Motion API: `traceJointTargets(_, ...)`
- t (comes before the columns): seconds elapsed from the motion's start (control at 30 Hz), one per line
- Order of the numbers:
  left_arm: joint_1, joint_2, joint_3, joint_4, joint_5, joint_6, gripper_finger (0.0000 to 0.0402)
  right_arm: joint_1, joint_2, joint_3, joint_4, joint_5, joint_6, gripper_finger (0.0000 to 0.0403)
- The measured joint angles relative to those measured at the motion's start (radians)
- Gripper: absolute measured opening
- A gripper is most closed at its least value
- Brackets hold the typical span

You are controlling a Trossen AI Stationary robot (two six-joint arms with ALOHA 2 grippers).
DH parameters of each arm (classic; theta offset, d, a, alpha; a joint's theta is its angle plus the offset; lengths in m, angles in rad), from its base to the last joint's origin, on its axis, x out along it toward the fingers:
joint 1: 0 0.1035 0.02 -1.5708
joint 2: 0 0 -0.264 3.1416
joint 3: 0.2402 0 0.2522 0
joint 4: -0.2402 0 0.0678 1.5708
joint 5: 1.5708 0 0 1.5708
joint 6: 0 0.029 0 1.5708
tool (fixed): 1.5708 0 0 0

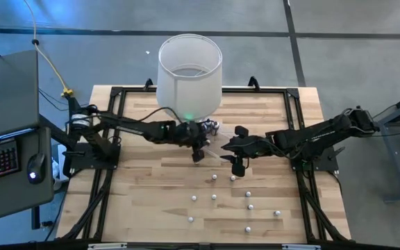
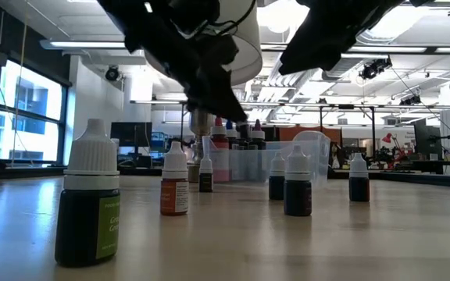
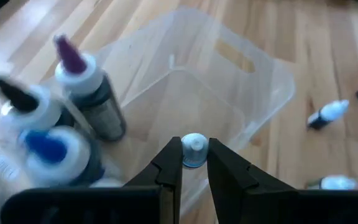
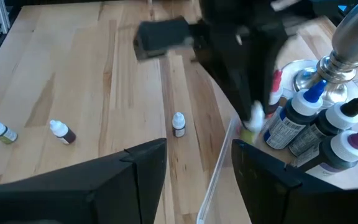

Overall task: Pick & Place food coloring
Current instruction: Put the top small green food coloring bottle into the transparent bin

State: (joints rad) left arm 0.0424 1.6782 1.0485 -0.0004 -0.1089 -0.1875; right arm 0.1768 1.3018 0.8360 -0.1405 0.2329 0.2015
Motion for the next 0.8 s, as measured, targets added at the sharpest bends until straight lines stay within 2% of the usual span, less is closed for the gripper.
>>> traceJointTargets(0.1, 0.015, 0.011, 0.006, 0.034, 0.028, 0.0, 0.0053, 0.0, 0.0, 0.0, 0.003, 0.0, 0.0, 0.0173)
traceJointTargets(0.27, 0.024, 0.042, 0.007, 0.073, 0.016, 0.027, 0.0053, 0.0, 0.0, 0.0, 0.012, 0.0, 0.0, 0.0173)
traceJointTargets(0.8, 0.023, 0.041, 0.006, 0.028, 0.009, 0.019, 0.0053, 0.0, 0.0, 0.0, 0.029, 0.0, 0.0, 0.0173)
